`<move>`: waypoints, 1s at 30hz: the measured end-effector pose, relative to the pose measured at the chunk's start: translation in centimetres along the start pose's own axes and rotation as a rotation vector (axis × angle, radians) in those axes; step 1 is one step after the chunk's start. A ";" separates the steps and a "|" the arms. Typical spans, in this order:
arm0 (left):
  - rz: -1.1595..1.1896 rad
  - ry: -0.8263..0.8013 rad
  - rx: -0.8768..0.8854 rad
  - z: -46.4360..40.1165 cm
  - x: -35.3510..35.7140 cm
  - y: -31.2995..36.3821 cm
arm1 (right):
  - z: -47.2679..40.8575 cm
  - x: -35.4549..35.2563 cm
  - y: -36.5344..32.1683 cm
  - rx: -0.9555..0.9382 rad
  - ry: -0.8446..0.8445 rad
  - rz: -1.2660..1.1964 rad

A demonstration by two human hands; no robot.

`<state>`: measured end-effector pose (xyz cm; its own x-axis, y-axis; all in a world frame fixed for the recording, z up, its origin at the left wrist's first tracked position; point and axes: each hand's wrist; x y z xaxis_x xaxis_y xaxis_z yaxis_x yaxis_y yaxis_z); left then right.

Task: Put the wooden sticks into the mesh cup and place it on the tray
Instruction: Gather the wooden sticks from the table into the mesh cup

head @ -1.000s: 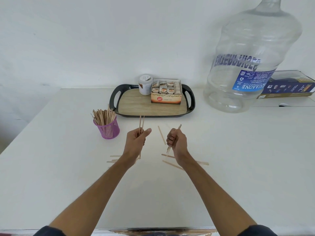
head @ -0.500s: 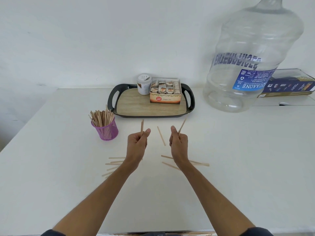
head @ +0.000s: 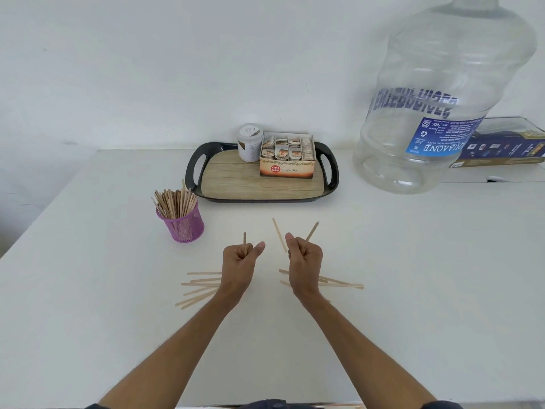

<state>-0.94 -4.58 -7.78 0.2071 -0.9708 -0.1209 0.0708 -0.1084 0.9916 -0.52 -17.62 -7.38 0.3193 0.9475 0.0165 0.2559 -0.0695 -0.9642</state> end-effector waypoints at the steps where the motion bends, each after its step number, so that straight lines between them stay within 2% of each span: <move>1: 0.000 -0.003 0.005 0.0 0.0 -0.1 | 0.0 -0.1 0.1 0.010 -0.003 0.013; 8: 0.008 0.003 -0.009 0.3 0.3 -0.9 | -0.5 0.3 -0.1 0.089 0.003 0.000; 15: 0.036 0.010 0.045 0.2 0.4 0.1 | -0.3 0.1 -0.4 0.018 -0.019 -0.009; 22: -0.041 -0.053 -0.070 1.5 0.9 -1.5 | 1.2 -0.1 0.8 0.070 -0.073 0.065; 26: -0.017 -0.033 -0.024 1.2 0.6 -0.9 | 0.8 0.0 0.0 0.059 -0.007 0.019; 30: -0.039 -0.026 0.021 1.3 0.5 -0.9 | 0.9 -0.1 0.2 0.052 -0.014 0.009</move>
<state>-2.16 -5.23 -8.72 0.1793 -0.9710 -0.1582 0.0576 -0.1502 0.9870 -1.33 -17.48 -7.81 0.3086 0.9512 0.0044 0.2056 -0.0621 -0.9767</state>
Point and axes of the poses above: each hand's wrist, its own z-axis away from the middle knuckle, its own x-axis out of the palm, y = z × x, and after that the axes turned 5 degrees about -x, right-handed
